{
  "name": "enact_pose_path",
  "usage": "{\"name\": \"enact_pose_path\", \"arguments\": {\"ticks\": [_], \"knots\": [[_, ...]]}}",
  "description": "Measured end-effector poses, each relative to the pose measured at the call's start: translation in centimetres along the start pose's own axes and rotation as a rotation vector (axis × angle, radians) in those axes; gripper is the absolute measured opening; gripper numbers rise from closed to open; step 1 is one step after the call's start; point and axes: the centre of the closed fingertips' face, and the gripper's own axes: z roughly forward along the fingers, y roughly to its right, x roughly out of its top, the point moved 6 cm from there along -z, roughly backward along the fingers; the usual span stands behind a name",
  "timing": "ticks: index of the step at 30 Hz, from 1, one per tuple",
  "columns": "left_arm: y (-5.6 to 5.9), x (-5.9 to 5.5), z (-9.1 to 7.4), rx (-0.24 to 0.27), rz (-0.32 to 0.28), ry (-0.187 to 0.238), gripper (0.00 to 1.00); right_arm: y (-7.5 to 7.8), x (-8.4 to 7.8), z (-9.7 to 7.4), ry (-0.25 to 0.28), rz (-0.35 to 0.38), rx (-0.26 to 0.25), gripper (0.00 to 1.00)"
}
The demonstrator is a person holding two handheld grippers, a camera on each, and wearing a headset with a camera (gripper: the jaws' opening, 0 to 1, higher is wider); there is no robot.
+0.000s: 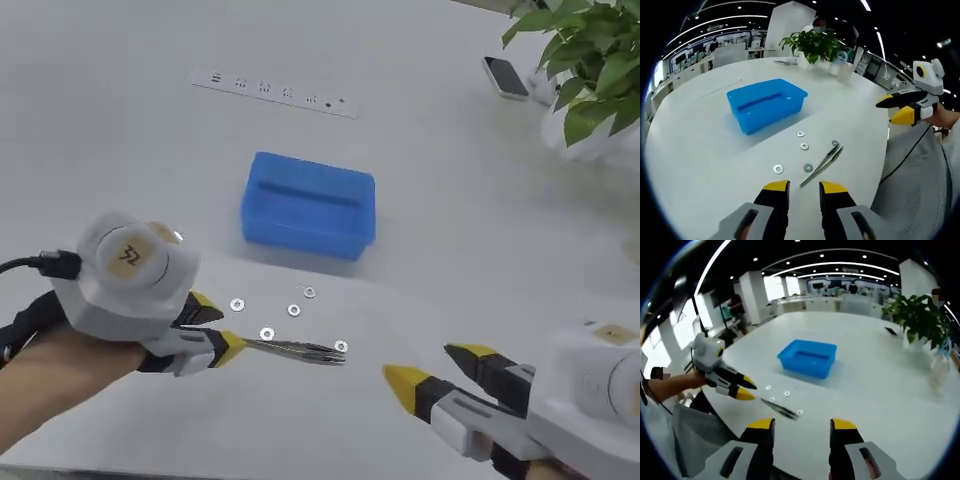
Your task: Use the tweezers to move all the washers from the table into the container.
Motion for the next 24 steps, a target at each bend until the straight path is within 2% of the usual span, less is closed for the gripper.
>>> {"name": "enact_pose_path", "arguments": {"ticks": [3, 8, 9, 13, 19, 20, 24], "knots": [[0.2, -0.1, 0.8, -0.009, 0.019, -0.009, 0.16, -0.1, -0.1, 0.0, -0.007, -0.002, 0.006, 0.4], [0.5, -0.3, 1.7, -0.025, 0.094, -0.029, 0.1, -0.2, 0.1, 0.1, -0.009, -0.008, 0.015, 0.38], [0.5, -0.5, 1.9, -0.03, 0.102, -0.042, 0.07, -0.2, 0.1, 0.1, -0.011, -0.011, 0.017, 0.38], [0.6, -0.5, 2.2, -0.054, 0.115, -0.044, 0.04, -0.5, 0.4, 0.2, -0.008, -0.026, 0.024, 0.37], [1.4, -1.2, 2.7, -0.086, 0.255, -0.082, 0.04, -0.9, 0.7, 0.3, -0.005, -0.052, 0.031, 0.37], [1.4, -1.4, 2.7, -0.082, 0.253, -0.087, 0.03, -1.1, 0.7, 0.3, -0.005, -0.053, 0.031, 0.37], [1.4, -1.2, 2.5, -0.07, 0.321, -0.085, 0.0, -1.5, 0.7, 0.2, 0.0, -0.056, 0.038, 0.36]]}}
